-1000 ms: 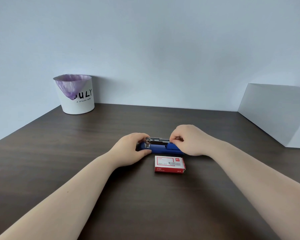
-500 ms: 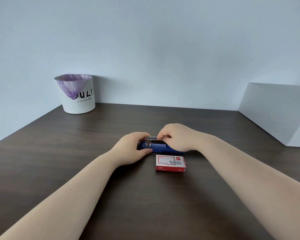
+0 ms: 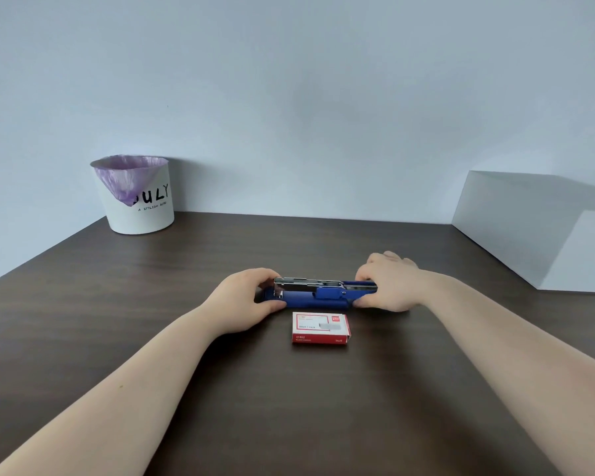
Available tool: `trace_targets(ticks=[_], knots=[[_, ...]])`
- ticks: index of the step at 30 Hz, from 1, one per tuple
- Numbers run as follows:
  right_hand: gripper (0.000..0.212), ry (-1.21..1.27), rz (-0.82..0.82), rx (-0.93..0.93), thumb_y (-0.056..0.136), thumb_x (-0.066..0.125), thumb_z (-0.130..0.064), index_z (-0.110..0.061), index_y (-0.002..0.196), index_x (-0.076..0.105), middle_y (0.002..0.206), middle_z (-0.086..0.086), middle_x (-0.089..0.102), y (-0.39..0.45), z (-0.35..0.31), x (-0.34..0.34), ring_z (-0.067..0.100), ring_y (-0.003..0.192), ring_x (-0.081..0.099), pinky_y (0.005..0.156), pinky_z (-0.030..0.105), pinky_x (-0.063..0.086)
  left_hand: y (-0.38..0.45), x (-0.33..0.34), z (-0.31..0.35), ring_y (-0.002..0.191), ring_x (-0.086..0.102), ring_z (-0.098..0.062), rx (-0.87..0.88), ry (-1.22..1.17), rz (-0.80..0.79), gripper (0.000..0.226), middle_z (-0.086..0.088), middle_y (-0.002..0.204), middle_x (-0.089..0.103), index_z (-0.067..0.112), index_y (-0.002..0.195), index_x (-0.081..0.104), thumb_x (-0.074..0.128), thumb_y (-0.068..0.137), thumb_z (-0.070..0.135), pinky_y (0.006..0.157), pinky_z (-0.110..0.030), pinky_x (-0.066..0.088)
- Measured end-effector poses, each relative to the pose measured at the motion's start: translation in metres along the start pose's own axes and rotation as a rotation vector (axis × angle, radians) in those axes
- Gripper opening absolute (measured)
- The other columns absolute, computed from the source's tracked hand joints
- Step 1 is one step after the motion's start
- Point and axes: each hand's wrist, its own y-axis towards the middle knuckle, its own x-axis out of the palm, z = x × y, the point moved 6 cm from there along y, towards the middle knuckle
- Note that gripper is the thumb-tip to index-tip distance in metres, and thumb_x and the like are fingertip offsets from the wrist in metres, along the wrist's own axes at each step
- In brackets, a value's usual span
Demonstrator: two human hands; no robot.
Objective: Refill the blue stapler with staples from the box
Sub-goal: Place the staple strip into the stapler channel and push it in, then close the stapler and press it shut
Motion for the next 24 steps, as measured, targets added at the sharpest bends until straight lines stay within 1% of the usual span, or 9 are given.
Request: trace_targets(ticks=[4,7,9,13,16,18,20,22,24], knots=[[0.037,0.019,-0.026,-0.003,0.085,0.054,-0.052,-0.028,0.112,0.056,0.11,-0.001,0.059,-0.005,0.006,-0.002,0.021,0.111,0.047,0.093,0.041,0.033,0.0,0.001,-0.001,0.093,0.057,-0.016,-0.018,0.003,-0.008,0.029,0.008,0.1,0.061,0.024,0.108,0.06,0.067,0.08,0.032,0.084,-0.028,0.045],[0.036,0.09,0.001,-0.009,0.078,0.064,-0.049,-0.023,0.103,0.058,0.099,-0.004,0.058,-0.007,0.006,-0.015,0.019,0.093,0.055,0.079,0.035,0.042,0.0,0.001,-0.002,0.093,0.057,-0.016,-0.02,-0.004,-0.008,0.028,0.008,0.099,0.063,0.025,0.106,0.06,0.067,0.08,0.032,0.084,-0.028,0.046],[0.041,0.117,0.032,-0.011,0.07,0.072,-0.049,-0.023,0.099,0.058,0.095,-0.005,0.056,-0.009,0.006,-0.029,0.018,0.087,0.056,0.071,0.032,0.045,0.0,0.002,-0.004,0.093,0.058,-0.017,-0.022,-0.015,-0.008,0.027,0.006,0.099,0.065,0.025,0.104,0.06,0.067,0.08,0.032,0.085,-0.031,0.047],[0.058,0.125,0.101,-0.044,0.066,0.079,-0.043,-0.025,0.115,0.054,0.094,-0.005,0.055,-0.011,-0.004,-0.055,0.017,0.083,0.054,0.067,0.028,0.043,0.0,0.002,-0.006,0.095,0.059,-0.016,-0.029,-0.036,-0.015,0.027,0.006,0.1,0.066,0.026,0.104,0.06,0.068,0.079,0.033,0.088,-0.033,0.048],[0.057,0.248,0.219,-0.11,0.068,0.081,-0.032,-0.022,0.118,0.056,0.097,-0.003,0.057,-0.011,-0.017,-0.074,0.017,0.082,0.054,0.062,0.025,0.041,0.0,0.002,-0.006,0.094,0.059,-0.016,-0.028,-0.048,-0.013,0.027,0.006,0.1,0.066,0.025,0.104,0.061,0.068,0.079,0.033,0.088,-0.031,0.048],[0.052,0.382,0.329,-0.159,0.07,0.08,-0.027,-0.02,0.117,0.059,0.096,-0.005,0.058,-0.012,-0.029,-0.083,0.016,0.086,0.054,0.066,0.024,0.041,0.0,0.002,-0.006,0.094,0.059,-0.016,-0.024,-0.051,-0.011,0.027,0.005,0.101,0.066,0.024,0.104,0.061,0.068,0.079,0.032,0.088,-0.032,0.049],[0.048,0.519,0.397,-0.203,0.071,0.08,-0.023,-0.02,0.115,0.061,0.098,-0.004,0.062,-0.011,-0.045,-0.082,0.018,0.093,0.059,0.078,0.026,0.046,0.0,0.002,-0.007,0.095,0.059,-0.017,-0.027,-0.051,-0.012,0.028,0.005,0.102,0.066,0.023,0.104,0.061,0.069,0.078,0.032,0.089,-0.034,0.049],[0.047,0.587,0.402,-0.237,0.072,0.078,-0.02,-0.019,0.116,0.061,0.104,0.001,0.068,-0.006,-0.06,-0.073,0.02,0.097,0.063,0.09,0.034,0.051,0.0,0.002,-0.008,0.094,0.06,-0.017,-0.035,-0.056,-0.006,0.029,0.004,0.102,0.067,0.022,0.103,0.062,0.07,0.077,0.032,0.089,-0.036,0.049],[0.05,0.581,0.374,-0.252,0.074,0.076,-0.021,-0.018,0.121,0.059,0.111,0.003,0.069,-0.001,-0.071,-0.061,0.018,0.099,0.064,0.093,0.034,0.051,0.0,0.002,-0.009,0.094,0.06,-0.018,-0.048,-0.064,0.001,0.031,0.004,0.101,0.067,0.021,0.103,0.062,0.071,0.076,0.034,0.089,-0.035,0.049]])
